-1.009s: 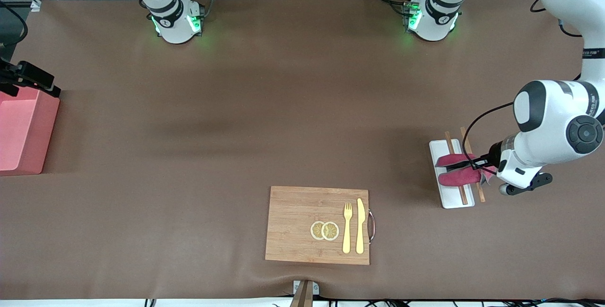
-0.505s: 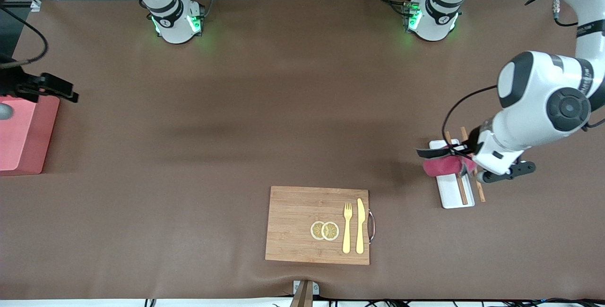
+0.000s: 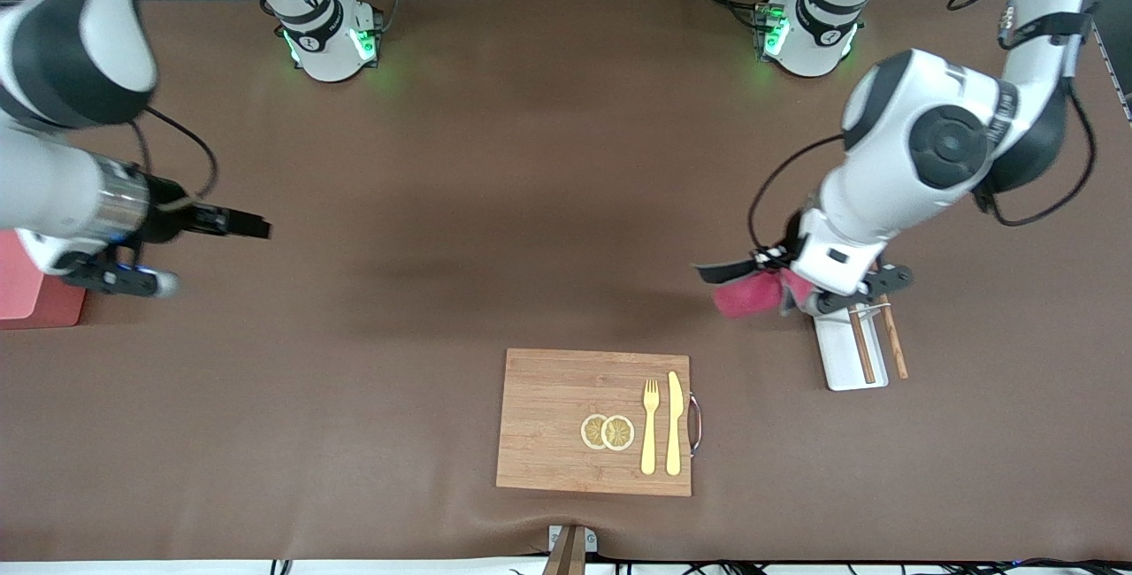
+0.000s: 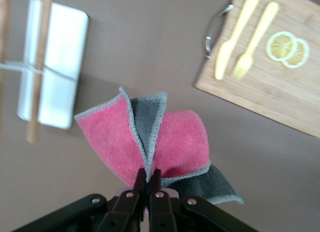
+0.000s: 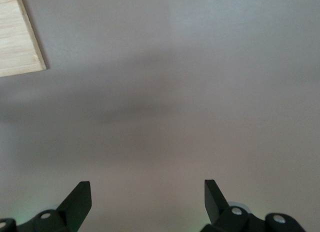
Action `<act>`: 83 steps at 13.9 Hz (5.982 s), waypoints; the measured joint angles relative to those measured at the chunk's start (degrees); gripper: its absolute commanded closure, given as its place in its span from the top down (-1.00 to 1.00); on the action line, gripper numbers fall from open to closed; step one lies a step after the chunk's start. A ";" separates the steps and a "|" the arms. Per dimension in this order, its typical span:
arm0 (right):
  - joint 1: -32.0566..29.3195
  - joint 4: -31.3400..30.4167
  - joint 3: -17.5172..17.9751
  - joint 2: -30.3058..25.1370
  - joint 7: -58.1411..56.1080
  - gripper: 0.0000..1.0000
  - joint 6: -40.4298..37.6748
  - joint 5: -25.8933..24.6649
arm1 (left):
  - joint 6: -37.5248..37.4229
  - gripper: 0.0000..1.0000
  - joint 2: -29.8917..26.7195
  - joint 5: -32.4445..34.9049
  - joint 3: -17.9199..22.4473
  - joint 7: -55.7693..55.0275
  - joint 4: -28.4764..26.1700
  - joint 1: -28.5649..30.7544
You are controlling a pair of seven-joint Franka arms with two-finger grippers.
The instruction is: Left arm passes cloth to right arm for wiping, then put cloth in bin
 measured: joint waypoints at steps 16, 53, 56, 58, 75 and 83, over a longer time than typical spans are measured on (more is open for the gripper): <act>19.15 0.08 0.25 8.50 51.72 1.00 20.67 13.59 | 11.54 -1.00 11.36 0.00 0.07 -35.15 13.74 -20.01; 3.13 -13.08 -1.81 17.69 7.11 -1.00 25.36 -14.32 | -12.60 1.00 1.18 5.38 3.86 -6.62 18.33 -8.66; -3.09 -14.02 -1.91 17.86 -3.76 -1.00 27.92 -14.48 | -15.78 1.00 -0.36 5.37 3.79 -1.47 18.33 -6.00; -7.09 -14.19 -1.96 18.18 -11.81 -1.00 28.32 -14.60 | -17.76 1.00 -1.52 5.37 3.78 0.21 18.33 -5.32; -27.70 -7.41 -2.28 9.47 -53.91 -1.00 20.78 -27.24 | -21.48 1.00 -8.47 0.10 17.31 28.97 13.69 -2.50; -25.97 -9.30 -0.63 21.07 -53.89 -1.00 31.24 -21.68 | -21.57 1.00 -12.70 -1.66 22.83 34.39 8.27 -3.48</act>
